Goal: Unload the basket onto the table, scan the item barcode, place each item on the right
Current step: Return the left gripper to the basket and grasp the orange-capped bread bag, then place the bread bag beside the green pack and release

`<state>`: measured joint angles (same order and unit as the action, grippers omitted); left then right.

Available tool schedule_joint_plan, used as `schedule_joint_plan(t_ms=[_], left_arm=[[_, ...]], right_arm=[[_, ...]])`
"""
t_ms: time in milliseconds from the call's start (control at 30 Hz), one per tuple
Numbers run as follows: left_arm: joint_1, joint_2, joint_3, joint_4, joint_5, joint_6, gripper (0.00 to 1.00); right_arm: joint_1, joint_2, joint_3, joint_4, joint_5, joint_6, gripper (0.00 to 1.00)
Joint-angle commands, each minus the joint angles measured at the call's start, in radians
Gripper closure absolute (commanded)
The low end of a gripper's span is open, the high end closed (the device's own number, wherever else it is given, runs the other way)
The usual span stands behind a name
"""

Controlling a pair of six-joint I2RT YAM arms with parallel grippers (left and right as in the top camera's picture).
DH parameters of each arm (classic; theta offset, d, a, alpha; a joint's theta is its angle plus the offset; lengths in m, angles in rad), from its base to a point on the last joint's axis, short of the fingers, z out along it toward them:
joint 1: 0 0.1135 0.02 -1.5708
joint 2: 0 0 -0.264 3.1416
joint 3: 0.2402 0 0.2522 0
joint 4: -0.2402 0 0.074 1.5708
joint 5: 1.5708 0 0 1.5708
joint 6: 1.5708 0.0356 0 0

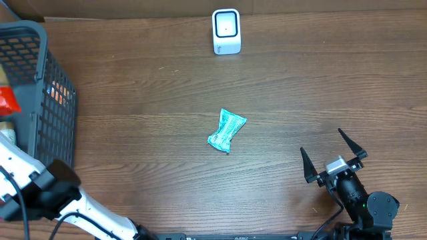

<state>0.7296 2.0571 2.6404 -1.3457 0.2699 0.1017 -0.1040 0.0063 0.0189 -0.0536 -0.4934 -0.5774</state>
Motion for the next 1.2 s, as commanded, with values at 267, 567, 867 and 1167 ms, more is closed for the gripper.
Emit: schedule_joint_plan(t_ms=[267, 567, 867, 1167], left_arm=[[-0.371, -0.179, 0.051, -0.316, 0.138, -0.122, 0.96], [-0.685, -0.068, -0.243, -0.296, -0.007, -0.249, 0.96], [-0.849, -0.024, -0.663, -0.035, -0.082, -0.349, 0.96], [-0.942, -0.024, -0.870, 0.034, -0.079, -0.372, 0.96]], right_arm=[[0.005, -0.003, -0.011, 0.002, -0.002, 0.000, 0.00], [0.005, -0.003, -0.011, 0.002, -0.002, 0.000, 0.00], [0.005, -0.003, -0.011, 0.002, -0.002, 0.000, 0.00], [0.005, -0.003, -0.011, 0.002, -0.002, 0.000, 0.00]])
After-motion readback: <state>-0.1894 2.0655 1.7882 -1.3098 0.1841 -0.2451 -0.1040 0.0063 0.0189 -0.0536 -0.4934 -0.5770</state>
